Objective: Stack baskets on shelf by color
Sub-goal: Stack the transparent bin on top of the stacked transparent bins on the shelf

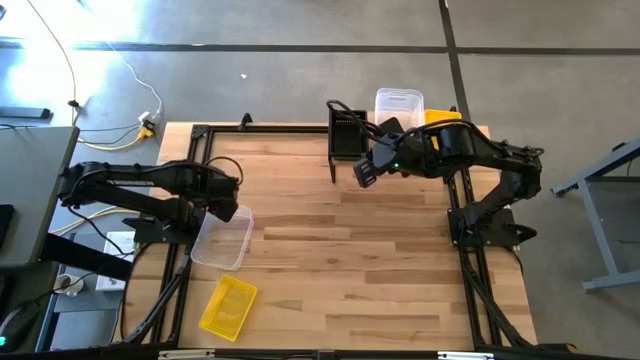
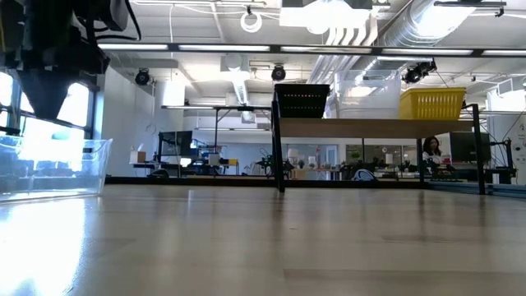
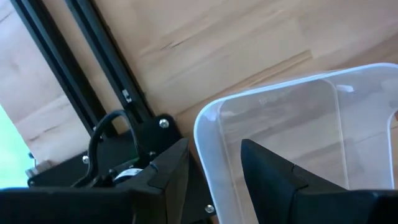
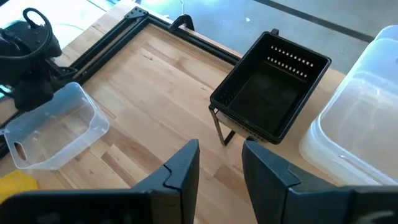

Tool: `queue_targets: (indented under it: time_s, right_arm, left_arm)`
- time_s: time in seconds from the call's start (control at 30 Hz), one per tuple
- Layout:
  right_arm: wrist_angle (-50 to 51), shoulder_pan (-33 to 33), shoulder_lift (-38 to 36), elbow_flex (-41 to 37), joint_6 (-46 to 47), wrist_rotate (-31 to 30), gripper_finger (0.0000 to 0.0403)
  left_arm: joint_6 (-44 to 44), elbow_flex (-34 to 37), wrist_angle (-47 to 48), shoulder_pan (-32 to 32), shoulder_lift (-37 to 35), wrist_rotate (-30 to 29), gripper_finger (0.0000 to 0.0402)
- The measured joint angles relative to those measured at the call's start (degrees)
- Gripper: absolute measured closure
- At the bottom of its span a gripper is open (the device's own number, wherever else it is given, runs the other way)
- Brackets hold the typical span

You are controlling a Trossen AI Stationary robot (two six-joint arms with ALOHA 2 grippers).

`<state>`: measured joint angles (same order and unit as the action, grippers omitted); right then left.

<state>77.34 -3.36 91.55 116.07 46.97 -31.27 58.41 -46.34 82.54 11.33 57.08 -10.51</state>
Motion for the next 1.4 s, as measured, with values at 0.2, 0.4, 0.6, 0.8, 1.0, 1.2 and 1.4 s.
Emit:
queue_targets:
  time_s: [0.2, 0.4, 0.6, 0.8, 1.0, 1.2, 1.4]
  right_arm:
    - [0.1, 0.0, 0.0, 0.0, -1.0, 0.1, 0.0295]
    - [0.2, -0.1, 0.0, 0.0, -1.0, 0.6, 0.0295]
    - [0.2, -0.2, 0.0, 0.0, -2.4, 3.0, 0.0295]
    - [0.2, -0.2, 0.0, 0.0, -5.4, 3.7, 0.0295]
    - [0.2, -0.2, 0.0, 0.0, -11.4, 7.1, 0.0295]
    - [0.2, -0.2, 0.0, 0.0, -17.6, 9.9, 0.0295]
    - [0.4, -0.2, 0.0, 0.0, -23.3, 12.3, 0.0295]
  left_arm:
    - [5.3, 0.4, 0.1, -1.5, 0.0, 0.4, 0.0266]
    - [9.7, 0.7, 0.0, -3.4, 0.4, 1.8, 0.0266]
    - [14.8, 0.7, 0.1, -4.9, 2.2, 1.8, 0.0266]
    - [19.8, 0.7, 0.2, -5.7, 5.7, 1.5, 0.0266]
    - [22.7, 0.7, 0.2, -5.9, 11.2, 0.7, 0.0266]
    - [25.0, 0.7, 1.9, -5.7, 15.3, 1.0, 0.0266]
    - [25.4, 0.7, 1.8, -5.7, 19.2, 2.4, 0.0266]
